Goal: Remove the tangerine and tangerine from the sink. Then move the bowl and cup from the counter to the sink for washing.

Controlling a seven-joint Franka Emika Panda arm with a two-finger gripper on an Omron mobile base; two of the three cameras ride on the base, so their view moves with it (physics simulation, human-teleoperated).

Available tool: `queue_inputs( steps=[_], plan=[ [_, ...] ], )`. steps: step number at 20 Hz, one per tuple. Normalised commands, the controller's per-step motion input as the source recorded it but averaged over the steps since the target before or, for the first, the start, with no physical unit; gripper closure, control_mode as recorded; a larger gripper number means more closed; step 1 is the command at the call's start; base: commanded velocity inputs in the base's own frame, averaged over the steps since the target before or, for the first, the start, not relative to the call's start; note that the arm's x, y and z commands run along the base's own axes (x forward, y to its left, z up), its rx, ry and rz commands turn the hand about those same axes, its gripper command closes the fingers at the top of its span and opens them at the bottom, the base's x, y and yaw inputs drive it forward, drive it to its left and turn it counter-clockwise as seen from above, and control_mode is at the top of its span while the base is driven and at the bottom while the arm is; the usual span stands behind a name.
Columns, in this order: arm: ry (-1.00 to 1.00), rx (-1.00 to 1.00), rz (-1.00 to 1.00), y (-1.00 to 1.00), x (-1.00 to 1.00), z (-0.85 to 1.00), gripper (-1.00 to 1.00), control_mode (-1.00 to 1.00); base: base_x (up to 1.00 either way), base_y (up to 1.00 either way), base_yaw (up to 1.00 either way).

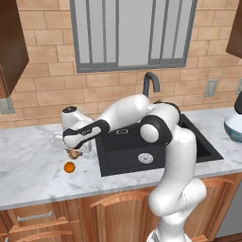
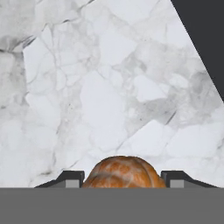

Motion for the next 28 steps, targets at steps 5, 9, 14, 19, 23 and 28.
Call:
queue_inputs(
  steps=[5,9,14,19,23,28],
  plan=[
    [0.06,-0.04,-0.04,0.04,0.11,-0.22,1.0,-1.0,0.0,0.0,0.0],
    [0.07,-0.04,-0.03,0.03,0.12,-0.19,1.0,-1.0,0.0,0.0,0.0],
    [0.07,-0.03,-0.02,0.05,0.11,-0.22,1.0,-1.0,0.0,0.0,0.0],
    [0.07,-0.04,-0.03,0.07,0.11,-0.22,1.0,-1.0,0.0,0.0,0.0],
    [0.04,-0.04,-0.03,0.07,0.08,-0.21,1.0,-1.0,0.0,0.0,0.0],
    [0.03,-0.04,-0.03,0.05,0.07,-0.2,-1.0,-1.0,0.0,0.0,0.0]
  ],
)
